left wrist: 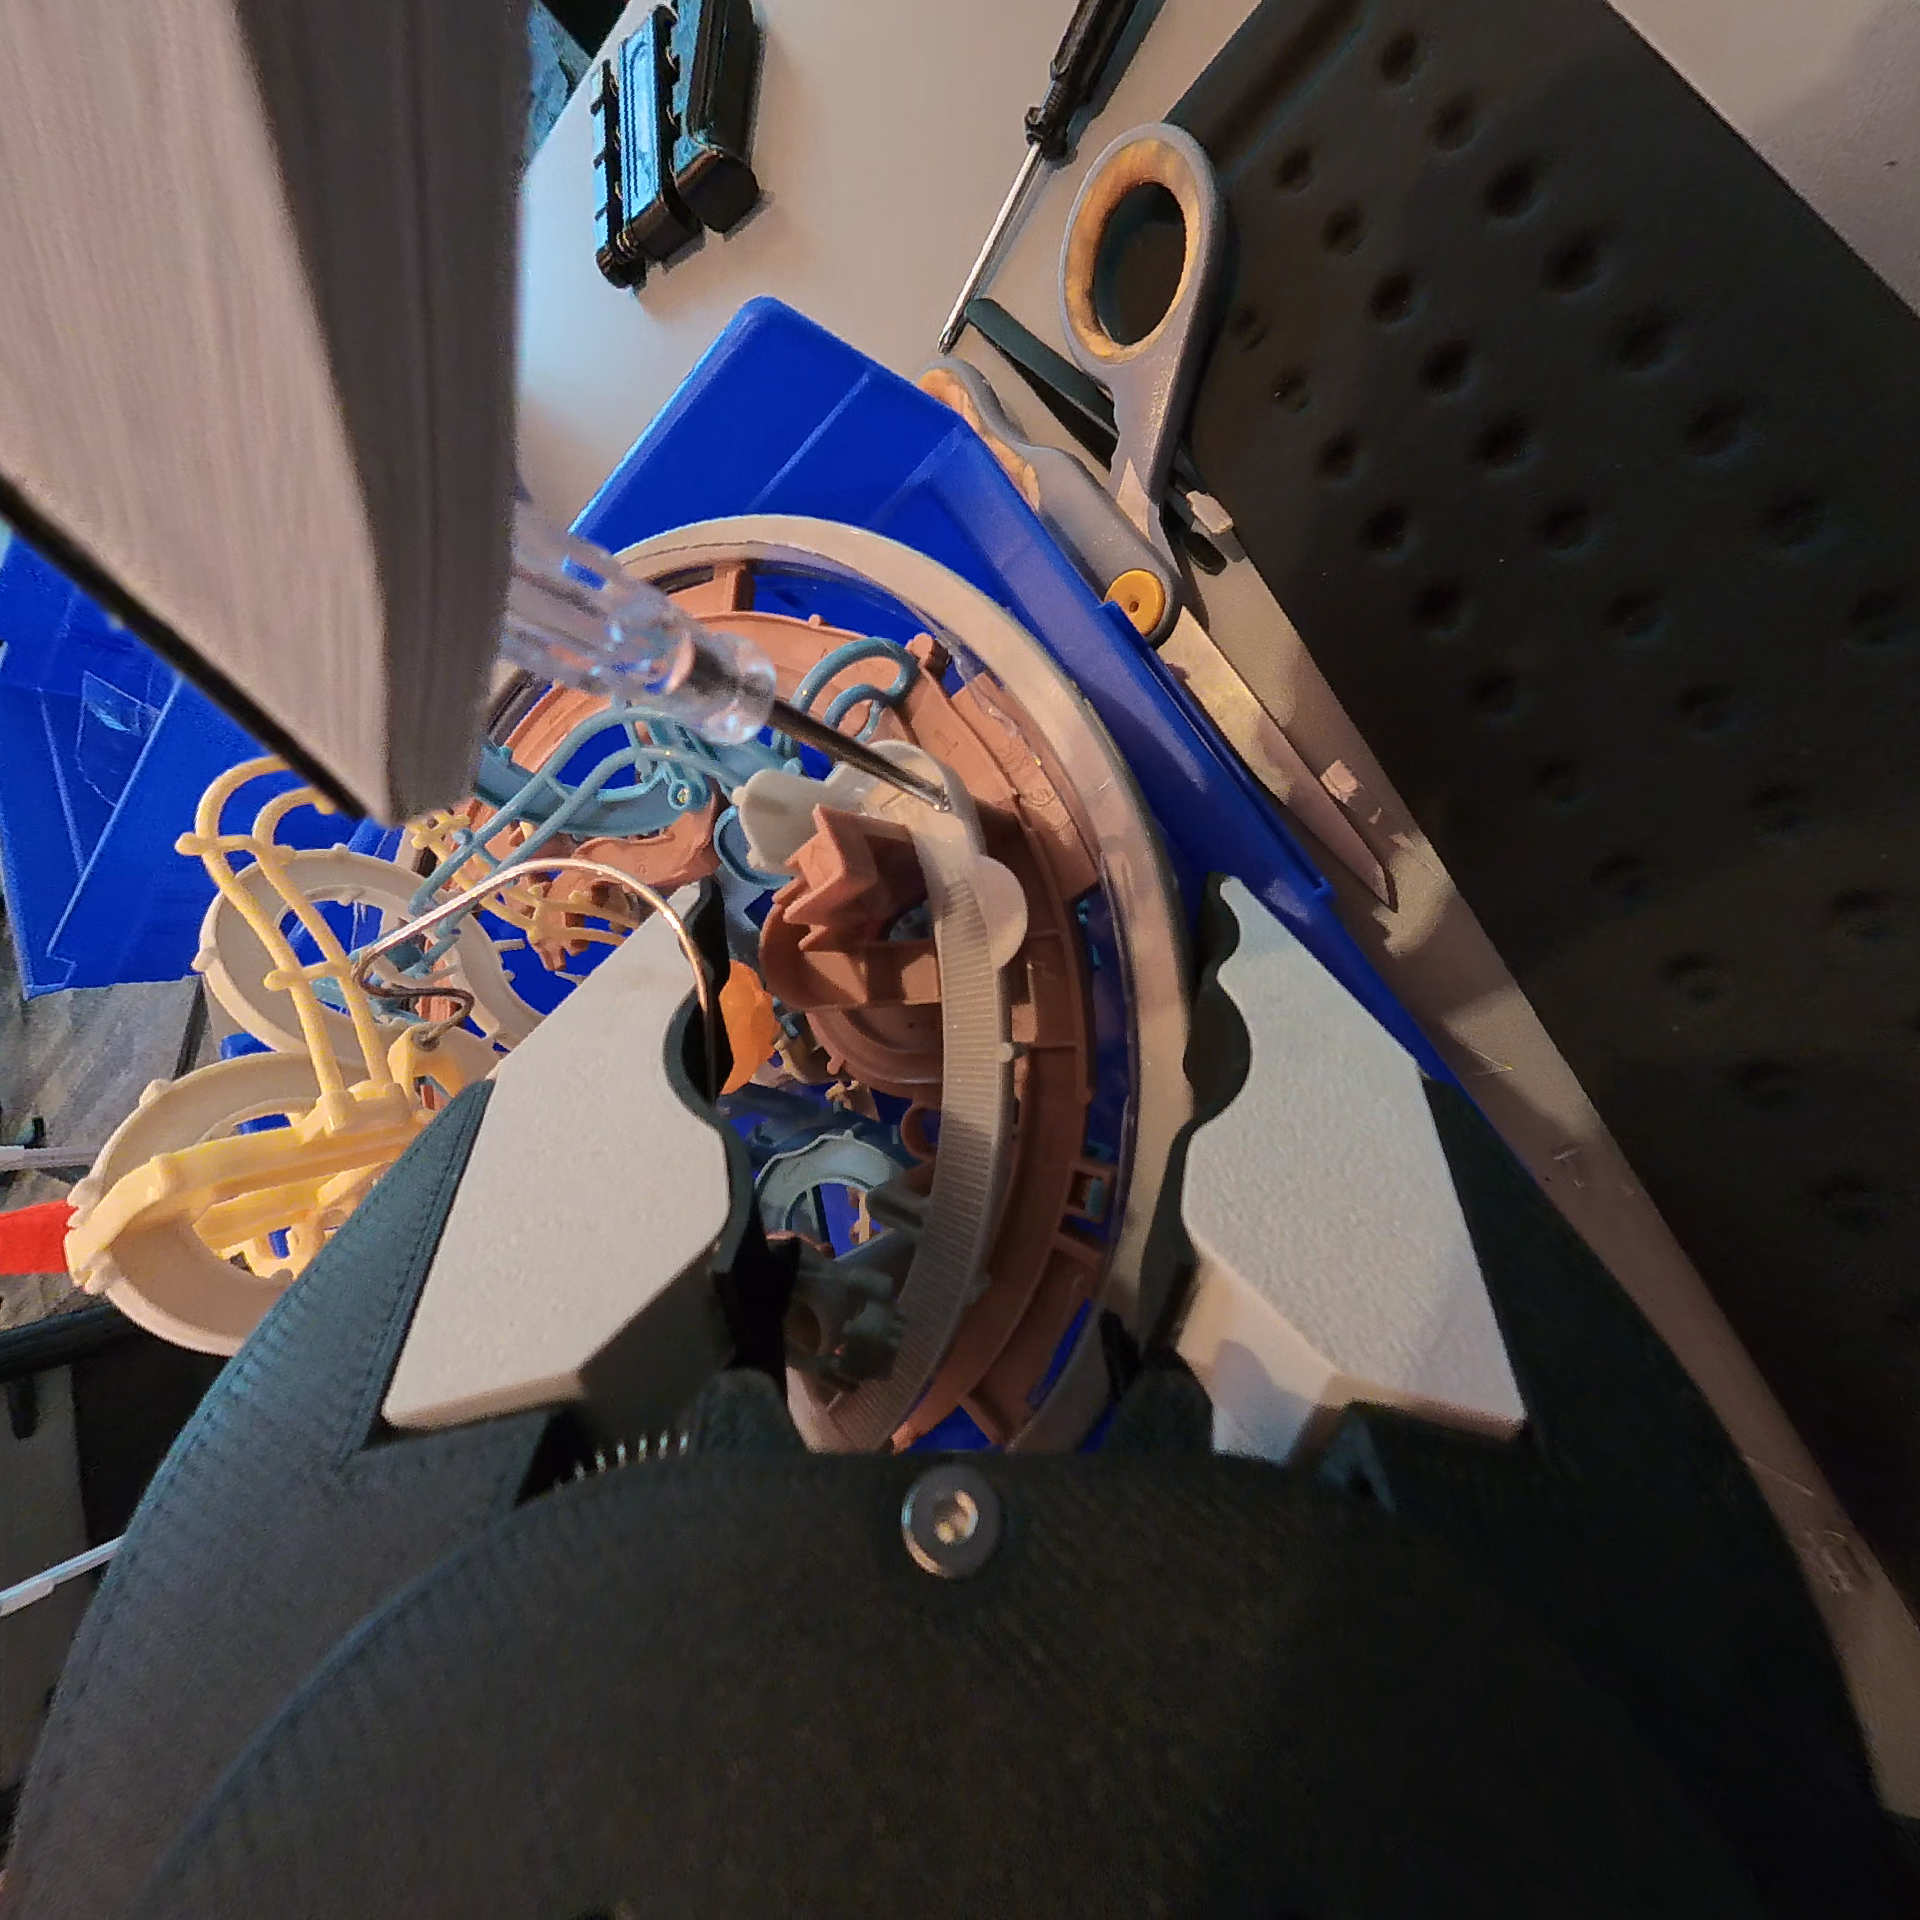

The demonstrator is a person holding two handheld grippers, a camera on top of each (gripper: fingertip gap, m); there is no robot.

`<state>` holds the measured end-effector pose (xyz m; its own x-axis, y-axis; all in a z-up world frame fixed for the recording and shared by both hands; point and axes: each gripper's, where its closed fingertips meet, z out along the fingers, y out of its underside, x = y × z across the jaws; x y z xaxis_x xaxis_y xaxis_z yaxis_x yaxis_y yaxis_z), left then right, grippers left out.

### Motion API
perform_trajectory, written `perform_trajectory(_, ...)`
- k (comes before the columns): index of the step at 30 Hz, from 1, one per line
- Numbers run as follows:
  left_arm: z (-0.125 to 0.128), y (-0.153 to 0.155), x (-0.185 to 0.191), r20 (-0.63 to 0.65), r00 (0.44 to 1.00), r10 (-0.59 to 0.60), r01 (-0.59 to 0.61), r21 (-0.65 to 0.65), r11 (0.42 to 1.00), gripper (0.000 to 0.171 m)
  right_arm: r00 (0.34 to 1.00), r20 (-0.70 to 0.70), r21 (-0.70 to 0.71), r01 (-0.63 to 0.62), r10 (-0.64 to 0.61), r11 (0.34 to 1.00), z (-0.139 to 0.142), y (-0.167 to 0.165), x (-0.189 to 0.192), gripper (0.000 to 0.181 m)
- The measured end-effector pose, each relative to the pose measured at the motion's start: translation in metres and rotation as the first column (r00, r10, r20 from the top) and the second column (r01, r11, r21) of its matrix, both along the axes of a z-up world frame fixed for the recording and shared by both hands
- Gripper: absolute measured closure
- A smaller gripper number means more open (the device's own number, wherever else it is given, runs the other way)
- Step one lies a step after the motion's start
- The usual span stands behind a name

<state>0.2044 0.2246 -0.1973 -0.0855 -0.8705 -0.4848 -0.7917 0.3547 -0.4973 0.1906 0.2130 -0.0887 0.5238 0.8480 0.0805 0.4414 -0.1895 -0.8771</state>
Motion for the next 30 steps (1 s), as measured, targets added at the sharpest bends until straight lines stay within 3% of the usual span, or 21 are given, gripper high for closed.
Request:
perform_trajectory(6, -0.001, 0.0, 0.001, 0.0, 1.0, -0.008, 0.008, 0.002, 1.0, 0.084, 0.992, -0.087, 0.001, 0.087, -0.086, 0.996, 0.0, -0.002, 0.007, 0.173)
perform_trajectory(11, -0.001, -0.002, 0.002, 0.008, 1.0, -0.024, 0.024, -0.004, 1.0, 0.086, 0.997, -0.077, -0.005, -0.023, 0.022, 1.0, -0.003, -0.004, 0.005, 0.173)
perform_trajectory(13, 0.0, -0.01, 0.005, 0.038, 0.998, -0.055, 0.057, -0.052, 0.997, 0.103, 0.996, 0.02, -0.009, -0.091, 0.091, 0.996, -0.018, -0.007, 0.003, 0.173)
perform_trajectory(14, 0.006, -0.011, 0.008, 0.083, 0.994, -0.071, 0.074, -0.037, 0.997, 0.13, 0.99, 0.052, -0.013, -0.128, 0.129, 0.992, -0.027, -0.009, 0.001, 0.173)
perform_trajectory(15, 0.008, -0.01, 0.009, 0.097, 0.993, -0.071, 0.076, -0.04, 0.996, 0.138, 0.984, 0.062, -0.03, -0.165, 0.166, 0.986, -0.035, -0.012, -0.002, 0.173)
perform_trajectory(21, 0.011, -0.014, 0.004, 0.124, 0.989, -0.084, 0.099, -0.119, 0.988, 0.134, 0.971, -0.004, -0.001, -0.238, 0.238, 0.971, -0.033, -0.014, 0.006, 0.173)
perform_trajectory(25, 0.011, -0.013, 0.005, 0.117, 0.99, -0.077, 0.089, -0.097, 0.991, 0.133, 0.965, -0.066, 0.02, -0.252, 0.253, 0.968, -0.018, -0.017, 0.011, 0.173)
perform_trajectory(30, 0.01, -0.012, 0.006, 0.129, 0.991, -0.035, 0.053, -0.137, 0.989, 0.144, 0.961, -0.092, 0.04, -0.257, 0.26, 0.966, -0.014, -0.019, 0.01, 0.173)
